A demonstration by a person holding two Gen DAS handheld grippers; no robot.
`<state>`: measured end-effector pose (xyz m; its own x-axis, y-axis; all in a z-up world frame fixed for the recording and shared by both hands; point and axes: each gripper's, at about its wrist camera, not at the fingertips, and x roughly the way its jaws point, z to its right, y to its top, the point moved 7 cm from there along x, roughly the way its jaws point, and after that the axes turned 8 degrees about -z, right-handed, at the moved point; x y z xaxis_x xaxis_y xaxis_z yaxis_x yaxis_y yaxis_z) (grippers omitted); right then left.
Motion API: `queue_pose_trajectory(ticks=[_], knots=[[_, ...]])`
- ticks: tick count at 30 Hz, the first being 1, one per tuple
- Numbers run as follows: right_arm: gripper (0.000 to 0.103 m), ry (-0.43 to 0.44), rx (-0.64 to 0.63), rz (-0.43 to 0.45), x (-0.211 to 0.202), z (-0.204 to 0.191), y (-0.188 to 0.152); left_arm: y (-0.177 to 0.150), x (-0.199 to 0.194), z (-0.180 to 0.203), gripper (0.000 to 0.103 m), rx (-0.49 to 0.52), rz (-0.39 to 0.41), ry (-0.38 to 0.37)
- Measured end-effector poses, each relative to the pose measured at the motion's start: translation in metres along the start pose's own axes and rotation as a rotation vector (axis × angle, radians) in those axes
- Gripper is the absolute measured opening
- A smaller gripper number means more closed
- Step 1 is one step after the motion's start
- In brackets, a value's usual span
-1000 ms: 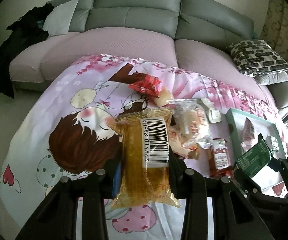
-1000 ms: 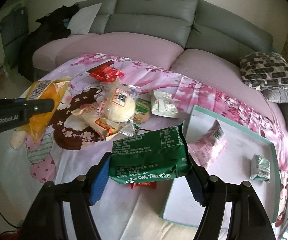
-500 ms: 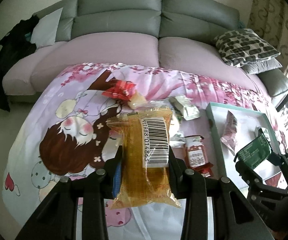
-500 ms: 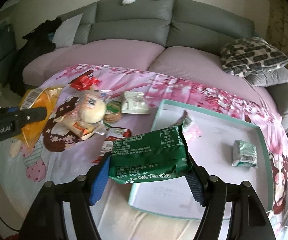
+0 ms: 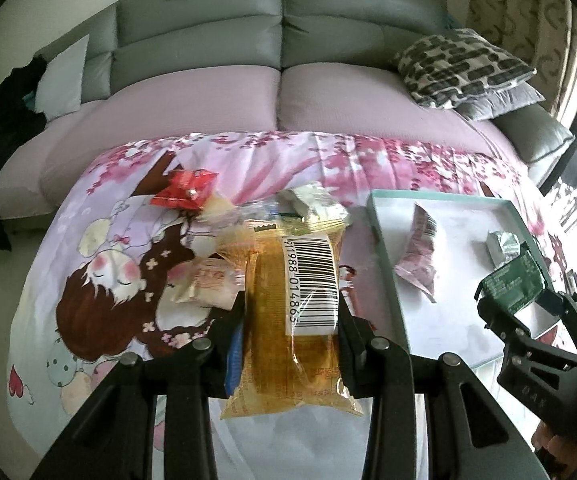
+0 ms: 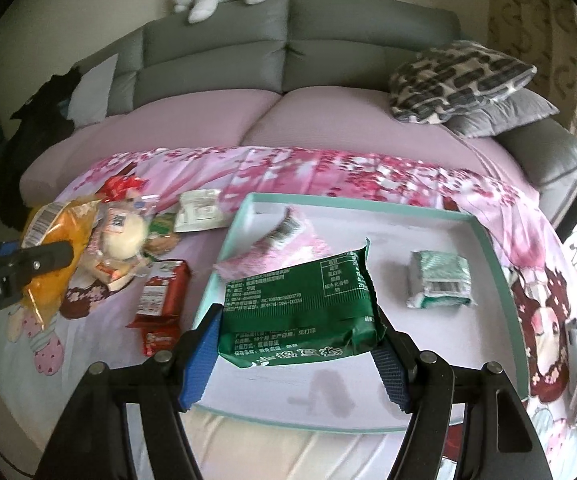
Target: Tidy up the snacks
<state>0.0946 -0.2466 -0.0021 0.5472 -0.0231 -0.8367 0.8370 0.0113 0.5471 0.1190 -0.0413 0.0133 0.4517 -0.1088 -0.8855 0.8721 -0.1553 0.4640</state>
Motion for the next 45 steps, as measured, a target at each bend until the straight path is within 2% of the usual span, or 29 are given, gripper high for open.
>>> queue_pose_trajectory(ticks=[23, 35, 45], knots=[[0.073, -0.064, 0.255, -0.016, 0.005, 0.124, -0.022, -0.001, 0.023, 0.118, 0.04, 0.22, -0.061, -0.035], [0.073, -0.081, 0.323, -0.019, 0.007, 0.16, -0.031, -0.007, 0.036, 0.171, 0.04, 0.329, -0.087, -0.058], [0.073, -0.063, 0.34, -0.039, 0.018, 0.165, -0.037, -0.012, 0.048, 0.184, 0.04, 0.359, -0.111, -0.041]])
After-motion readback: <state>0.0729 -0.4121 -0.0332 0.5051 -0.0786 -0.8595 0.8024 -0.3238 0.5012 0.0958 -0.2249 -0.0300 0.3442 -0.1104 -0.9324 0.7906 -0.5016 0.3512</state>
